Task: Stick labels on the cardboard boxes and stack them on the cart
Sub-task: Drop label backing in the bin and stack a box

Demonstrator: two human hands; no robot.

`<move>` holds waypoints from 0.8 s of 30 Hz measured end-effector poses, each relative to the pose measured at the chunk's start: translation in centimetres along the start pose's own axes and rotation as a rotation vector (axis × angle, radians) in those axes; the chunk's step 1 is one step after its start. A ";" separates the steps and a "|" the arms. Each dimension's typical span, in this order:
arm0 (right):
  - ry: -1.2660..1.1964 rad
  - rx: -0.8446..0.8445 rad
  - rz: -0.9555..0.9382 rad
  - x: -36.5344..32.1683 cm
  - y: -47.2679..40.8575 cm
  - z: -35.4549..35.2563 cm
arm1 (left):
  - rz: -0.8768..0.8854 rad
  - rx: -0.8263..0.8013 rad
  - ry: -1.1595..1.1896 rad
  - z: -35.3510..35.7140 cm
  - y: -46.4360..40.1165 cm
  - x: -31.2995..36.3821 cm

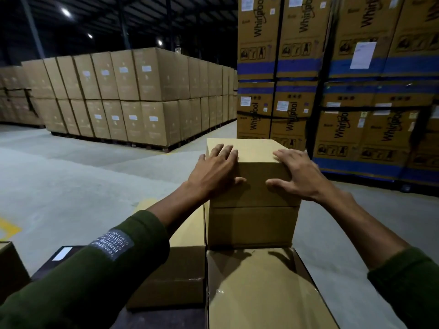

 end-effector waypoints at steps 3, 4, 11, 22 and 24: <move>0.103 0.133 -0.026 -1.3 -0.2 -0.5 | -0.008 0.101 -0.037 -0.6 1.0 -0.3; 0.119 0.182 -0.057 -2.1 -0.4 -0.6 | -0.010 0.136 -0.037 -1.0 1.6 -0.6; 0.044 0.340 -0.315 -12.4 -2.3 -0.1 | -0.121 0.214 -0.124 -3.3 9.5 -6.5; -0.265 0.104 -0.760 -39.6 -1.7 9.7 | -0.657 -0.018 -0.334 -7.8 34.0 -18.9; -0.331 0.046 -0.834 -45.1 0.3 11.5 | -0.765 -0.067 -0.336 -8.9 39.7 -20.0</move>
Point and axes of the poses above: each hand's wrist, its own y-axis away from the middle knuckle, its own z-axis out of the palm, x = y × z, the point moved 2 cm from there along -y, towards the middle knuckle, and after that the axes turned 1 degree about z, right-handed, at the moved point
